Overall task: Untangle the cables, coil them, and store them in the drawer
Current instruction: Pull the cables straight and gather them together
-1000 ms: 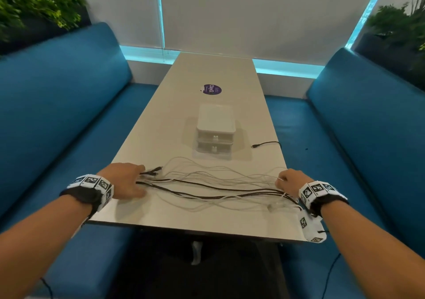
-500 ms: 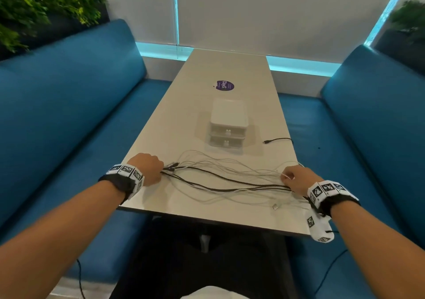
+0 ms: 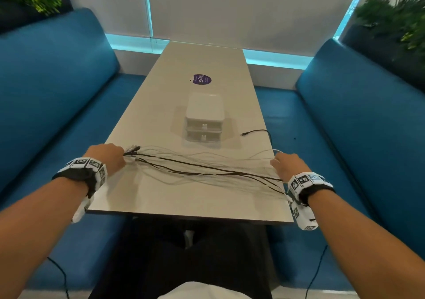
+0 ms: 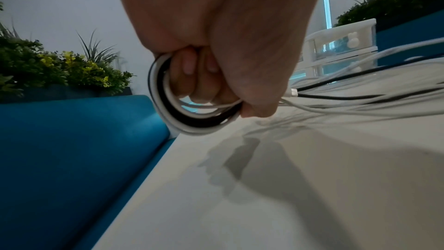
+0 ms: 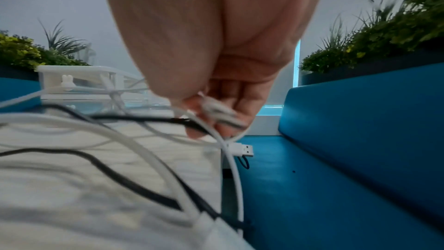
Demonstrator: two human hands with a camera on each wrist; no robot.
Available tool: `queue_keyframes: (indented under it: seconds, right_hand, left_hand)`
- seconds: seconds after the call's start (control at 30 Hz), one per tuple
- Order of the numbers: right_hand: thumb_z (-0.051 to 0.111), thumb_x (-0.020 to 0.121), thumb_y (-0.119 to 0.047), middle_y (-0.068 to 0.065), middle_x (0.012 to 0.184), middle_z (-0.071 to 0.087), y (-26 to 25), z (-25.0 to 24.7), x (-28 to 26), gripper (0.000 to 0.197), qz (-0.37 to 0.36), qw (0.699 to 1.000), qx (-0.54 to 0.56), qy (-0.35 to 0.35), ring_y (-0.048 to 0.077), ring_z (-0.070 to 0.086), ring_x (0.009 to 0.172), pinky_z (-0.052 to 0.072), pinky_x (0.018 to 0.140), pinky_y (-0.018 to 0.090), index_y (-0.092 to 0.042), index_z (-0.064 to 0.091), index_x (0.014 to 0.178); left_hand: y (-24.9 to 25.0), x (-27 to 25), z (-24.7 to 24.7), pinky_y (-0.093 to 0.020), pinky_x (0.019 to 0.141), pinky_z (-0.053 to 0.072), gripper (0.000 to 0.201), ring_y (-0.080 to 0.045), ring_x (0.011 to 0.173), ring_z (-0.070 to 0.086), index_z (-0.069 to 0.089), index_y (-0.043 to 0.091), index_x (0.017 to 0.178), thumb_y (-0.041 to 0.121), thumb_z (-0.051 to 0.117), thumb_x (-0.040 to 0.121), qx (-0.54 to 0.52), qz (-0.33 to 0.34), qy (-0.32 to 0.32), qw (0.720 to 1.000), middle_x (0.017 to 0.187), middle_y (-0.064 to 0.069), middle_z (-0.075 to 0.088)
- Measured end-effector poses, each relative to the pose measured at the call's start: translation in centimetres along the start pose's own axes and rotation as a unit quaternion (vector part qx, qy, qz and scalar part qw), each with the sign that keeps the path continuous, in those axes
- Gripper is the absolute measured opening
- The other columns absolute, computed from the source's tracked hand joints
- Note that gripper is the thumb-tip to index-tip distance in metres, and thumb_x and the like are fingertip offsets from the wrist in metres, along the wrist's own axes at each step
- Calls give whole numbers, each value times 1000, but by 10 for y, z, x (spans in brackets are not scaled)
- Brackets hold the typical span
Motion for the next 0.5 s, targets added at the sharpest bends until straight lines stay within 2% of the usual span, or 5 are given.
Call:
queue_keyframes:
  seconds: [0.07, 0.13, 0.23, 0.4, 0.5]
  right_hand:
    - [47, 96, -29, 5, 96, 58, 1, 7, -2, 13, -15, 1000, -4, -19, 25, 60, 79, 49, 65, 32, -20, 56, 98]
    - [48, 91, -17, 3, 102, 63, -1, 13, 2, 19, -30, 998, -16, -51, 23, 62, 84, 51, 68, 31, -26, 63, 98]
    - [47, 85, -8, 0, 102, 65, 2, 14, 2, 30, -27, 996, -25, -84, 23, 63, 86, 52, 69, 30, -35, 59, 90]
    - [46, 91, -18, -6, 79, 56, 12, 10, -8, 16, 5, 991, -108, -83, 20, 57, 79, 50, 86, 39, -28, 54, 101]
    - [55, 92, -20, -2, 79, 56, 25, 14, -12, 29, 43, 991, -97, -77, 20, 59, 75, 54, 76, 36, -19, 53, 121]
  left_hand:
    - [1, 1, 4, -30, 66, 45, 22, -19, 76, 58, 60, 20, 99, 31, 41, 97, -2, 2, -1, 1000, 79, 4, 53]
    - [1, 3, 10, -29, 64, 43, 23, -18, 75, 58, 62, 20, 101, 31, 41, 97, -6, 0, 2, 1000, 79, 4, 54]
    - [2, 5, 13, -29, 62, 43, 22, -17, 73, 59, 62, 21, 97, 31, 42, 96, -18, -6, 11, 1000, 77, 4, 55]
    - [2, 7, 11, -28, 59, 43, 19, -16, 69, 59, 60, 22, 90, 31, 44, 96, -30, -19, 25, 999, 76, 5, 57]
    - [-1, 7, 11, -28, 59, 42, 19, -16, 70, 60, 58, 22, 89, 31, 43, 96, -31, -23, 24, 999, 76, 5, 57]
Point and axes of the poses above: each hand's wrist, its own x-axis towards the middle knuckle, its own z-axis out of the palm, y = z × x, the point moved 7 cm from there along x, towards the middle knuckle
